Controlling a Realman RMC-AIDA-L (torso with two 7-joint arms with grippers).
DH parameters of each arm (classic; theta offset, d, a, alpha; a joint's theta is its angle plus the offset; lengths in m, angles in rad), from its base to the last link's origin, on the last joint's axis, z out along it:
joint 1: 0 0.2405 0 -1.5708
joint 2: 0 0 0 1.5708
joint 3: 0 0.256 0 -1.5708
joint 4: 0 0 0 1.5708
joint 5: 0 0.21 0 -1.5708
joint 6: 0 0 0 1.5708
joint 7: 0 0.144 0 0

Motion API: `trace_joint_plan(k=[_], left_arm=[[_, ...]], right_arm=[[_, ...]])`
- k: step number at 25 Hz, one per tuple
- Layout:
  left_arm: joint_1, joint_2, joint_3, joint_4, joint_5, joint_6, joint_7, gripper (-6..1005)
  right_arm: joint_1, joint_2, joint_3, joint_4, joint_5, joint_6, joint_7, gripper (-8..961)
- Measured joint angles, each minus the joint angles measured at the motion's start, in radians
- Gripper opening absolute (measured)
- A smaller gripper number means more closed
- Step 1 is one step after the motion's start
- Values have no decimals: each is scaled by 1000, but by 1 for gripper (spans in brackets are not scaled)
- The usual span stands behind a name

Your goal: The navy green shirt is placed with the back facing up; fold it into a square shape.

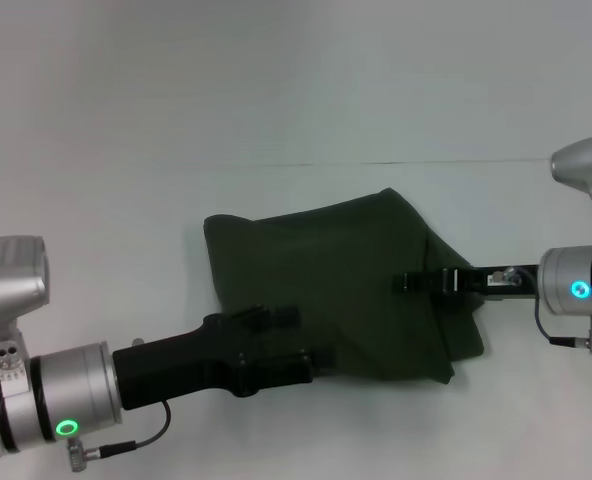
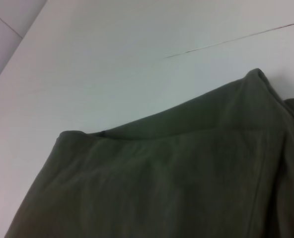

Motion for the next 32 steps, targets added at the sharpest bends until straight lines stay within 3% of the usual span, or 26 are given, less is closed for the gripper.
trace_joint_plan(k=[22,27,32], left_arm=[[3,5,-32,0,3,-8,14,921],[3,6,-34,0,2,-9,14,921],[4,6,-41,0,2,-9,13,921]], right_arm=[[10,33,3,3,7,52,-3,765],[16,35,0,5,7,53,-2,588],[17,35,3,7,7,56,2,575]])
